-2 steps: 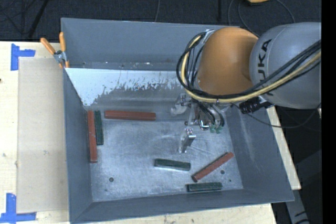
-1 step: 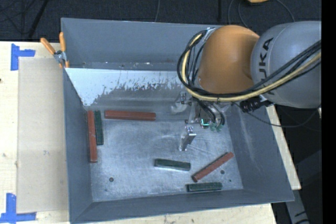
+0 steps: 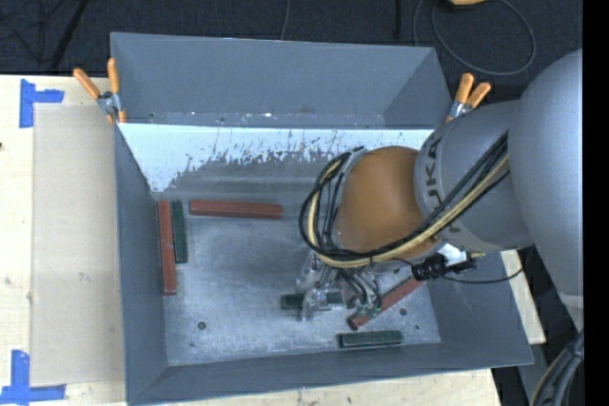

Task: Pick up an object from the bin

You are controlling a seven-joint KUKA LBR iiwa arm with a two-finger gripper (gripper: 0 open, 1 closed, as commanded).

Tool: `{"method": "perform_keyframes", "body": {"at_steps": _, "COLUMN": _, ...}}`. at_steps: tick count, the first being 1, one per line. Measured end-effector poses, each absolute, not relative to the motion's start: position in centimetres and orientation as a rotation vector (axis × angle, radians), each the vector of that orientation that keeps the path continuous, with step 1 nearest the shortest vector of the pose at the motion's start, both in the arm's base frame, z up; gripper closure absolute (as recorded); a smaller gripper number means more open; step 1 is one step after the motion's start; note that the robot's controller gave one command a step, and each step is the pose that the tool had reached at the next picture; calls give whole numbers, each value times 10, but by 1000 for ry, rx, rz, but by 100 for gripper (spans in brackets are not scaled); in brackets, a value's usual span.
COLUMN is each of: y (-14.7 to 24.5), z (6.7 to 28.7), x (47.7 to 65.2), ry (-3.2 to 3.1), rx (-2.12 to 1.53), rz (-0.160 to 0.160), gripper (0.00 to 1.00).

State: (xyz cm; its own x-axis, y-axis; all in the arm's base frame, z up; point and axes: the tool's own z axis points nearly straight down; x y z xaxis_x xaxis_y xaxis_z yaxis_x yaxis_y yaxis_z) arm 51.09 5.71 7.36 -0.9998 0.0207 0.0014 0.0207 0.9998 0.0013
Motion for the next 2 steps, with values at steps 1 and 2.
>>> {"method": "perform_keyframes", "body": {"at_steps": 1, "y": 57, "z": 74, "x": 511, "ry": -3140, "rx": -33, "rz": -2, "gripper": 100}}
{"method": "perform_keyframes", "body": {"at_steps": 2, "y": 76, "z": 229, "x": 497, "ry": -3141, "rx": 38, "rz": 0, "gripper": 100}}
